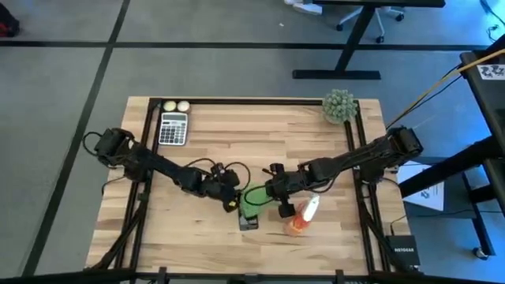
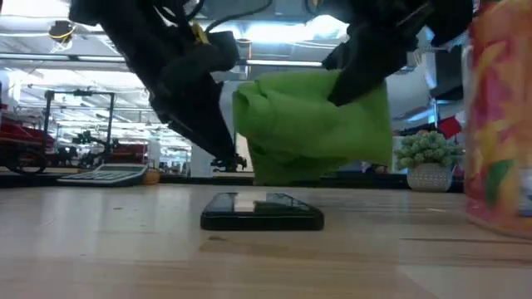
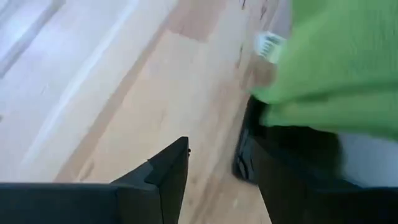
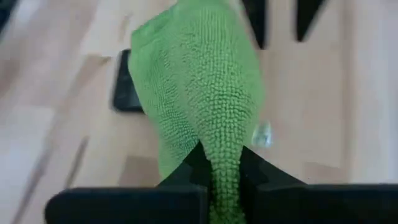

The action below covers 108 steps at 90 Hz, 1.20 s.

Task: Apply microfiber cloth
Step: Wipe the front of the black cellphone using the green microfiber cloth

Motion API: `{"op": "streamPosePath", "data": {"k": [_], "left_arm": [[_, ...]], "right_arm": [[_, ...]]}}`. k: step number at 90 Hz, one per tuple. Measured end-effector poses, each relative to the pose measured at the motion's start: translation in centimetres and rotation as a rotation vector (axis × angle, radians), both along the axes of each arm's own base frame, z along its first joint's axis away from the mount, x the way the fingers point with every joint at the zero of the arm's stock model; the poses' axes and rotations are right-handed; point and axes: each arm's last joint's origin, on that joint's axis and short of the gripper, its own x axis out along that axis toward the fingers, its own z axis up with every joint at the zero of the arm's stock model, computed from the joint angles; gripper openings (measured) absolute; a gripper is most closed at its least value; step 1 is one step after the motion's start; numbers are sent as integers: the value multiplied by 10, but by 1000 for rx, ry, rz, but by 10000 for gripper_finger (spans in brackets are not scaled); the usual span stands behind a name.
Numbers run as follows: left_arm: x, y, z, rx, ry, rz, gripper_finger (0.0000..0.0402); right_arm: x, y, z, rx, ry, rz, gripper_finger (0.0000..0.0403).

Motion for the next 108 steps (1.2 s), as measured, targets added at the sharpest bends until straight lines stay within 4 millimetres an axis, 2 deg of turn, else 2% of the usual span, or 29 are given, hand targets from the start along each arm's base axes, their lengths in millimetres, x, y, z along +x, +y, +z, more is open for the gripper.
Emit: {"op": "streamPosePath", "data": {"k": [16, 35, 56, 74, 95, 108], "left_arm": [[2, -1, -3, -21, -93, -37, 157], [-3, 2, -11, -17, -92, -10, 157], [-4, 3, -14, -45, -146, 4, 157], [-7, 4, -19, -51, -151, 8, 156], [-8, 4, -21, -51, -147, 10, 157], [-8, 4, -21, -49, -153, 6, 156]], "right_arm": [[1, 13, -7, 25, -90, 31, 7], [5, 20, -10, 54, -177, 49, 7], [14, 27, -33, 47, -149, 36, 7], [17, 28, -31, 67, -196, 37, 7], [10, 41, -34, 125, -130, 150, 7], [9, 43, -35, 103, -134, 141, 7]]}}
